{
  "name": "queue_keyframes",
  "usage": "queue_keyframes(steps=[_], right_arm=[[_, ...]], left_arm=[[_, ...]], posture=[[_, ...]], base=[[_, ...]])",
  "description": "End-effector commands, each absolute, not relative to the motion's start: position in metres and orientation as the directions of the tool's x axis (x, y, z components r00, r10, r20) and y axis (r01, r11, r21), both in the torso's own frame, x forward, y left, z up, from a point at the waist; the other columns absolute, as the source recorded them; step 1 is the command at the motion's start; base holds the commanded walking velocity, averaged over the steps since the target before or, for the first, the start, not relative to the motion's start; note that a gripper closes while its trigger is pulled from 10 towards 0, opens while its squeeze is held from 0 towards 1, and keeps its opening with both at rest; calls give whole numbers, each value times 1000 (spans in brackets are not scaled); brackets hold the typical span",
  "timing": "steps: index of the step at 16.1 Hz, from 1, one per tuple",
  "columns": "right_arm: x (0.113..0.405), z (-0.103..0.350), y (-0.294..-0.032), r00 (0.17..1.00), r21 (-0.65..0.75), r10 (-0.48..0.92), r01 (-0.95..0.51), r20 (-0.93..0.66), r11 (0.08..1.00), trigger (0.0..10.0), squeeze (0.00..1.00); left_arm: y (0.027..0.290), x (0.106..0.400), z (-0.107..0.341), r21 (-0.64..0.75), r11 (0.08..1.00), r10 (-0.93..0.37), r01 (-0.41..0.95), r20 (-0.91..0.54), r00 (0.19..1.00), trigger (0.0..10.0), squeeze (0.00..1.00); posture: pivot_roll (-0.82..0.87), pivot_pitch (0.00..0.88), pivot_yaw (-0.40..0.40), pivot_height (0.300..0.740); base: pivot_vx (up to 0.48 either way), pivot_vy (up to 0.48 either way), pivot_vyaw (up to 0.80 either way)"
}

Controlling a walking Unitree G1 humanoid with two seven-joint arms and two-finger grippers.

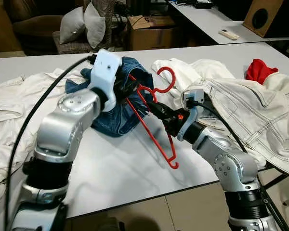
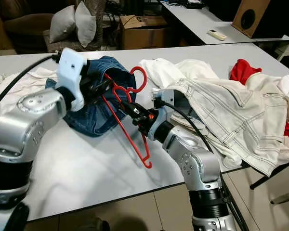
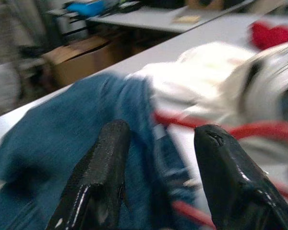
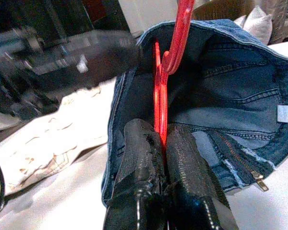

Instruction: Hang hanger

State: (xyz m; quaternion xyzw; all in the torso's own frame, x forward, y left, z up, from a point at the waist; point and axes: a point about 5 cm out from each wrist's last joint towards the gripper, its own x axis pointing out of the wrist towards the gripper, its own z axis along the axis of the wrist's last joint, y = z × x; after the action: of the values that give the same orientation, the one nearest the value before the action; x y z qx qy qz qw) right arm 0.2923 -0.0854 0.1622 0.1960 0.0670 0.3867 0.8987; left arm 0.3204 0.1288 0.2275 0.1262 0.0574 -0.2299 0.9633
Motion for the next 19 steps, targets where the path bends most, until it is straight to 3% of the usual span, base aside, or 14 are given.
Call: queue_keyframes(steps=[1,4,5,6,9,11,19], right_arm=[[291,171,-85,674,399,735,-694,69,599,10000,0],[291,173,-85,672,396,737,-698,74,597,10000,0],[291,173,-85,671,395,737,-700,78,596,10000,0],[291,174,-85,671,394,737,-700,79,596,10000,0],[291,174,-84,670,391,738,-702,80,596,10000,0],[292,174,-84,673,389,736,-700,78,599,10000,0],[289,170,-84,695,409,717,-671,58,618,10000,0]], left_arm=[[128,322,223,263,865,-394,427,-173,903,10000,1000],[130,328,218,326,877,-319,353,-156,935,10000,1000],[128,331,212,331,881,-302,338,-157,940,10000,227],[127,332,209,344,879,-291,329,-158,944,10000,39],[137,335,208,400,880,-219,255,-135,966,10000,0],[140,337,212,410,880,-211,240,-113,971,0,0],[143,335,211,339,898,-266,281,-91,960,0,0]], posture=[[68,0,-31,740],[64,0,-31,740],[61,0,-29,740],[61,0,-29,740],[59,0,-28,740],[64,0,-27,740],[41,0,-41,740]], base=[[0,0,0],[0,0,0],[0,0,0],[0,0,0],[0,0,0],[0,0,0],[0,0,0]])
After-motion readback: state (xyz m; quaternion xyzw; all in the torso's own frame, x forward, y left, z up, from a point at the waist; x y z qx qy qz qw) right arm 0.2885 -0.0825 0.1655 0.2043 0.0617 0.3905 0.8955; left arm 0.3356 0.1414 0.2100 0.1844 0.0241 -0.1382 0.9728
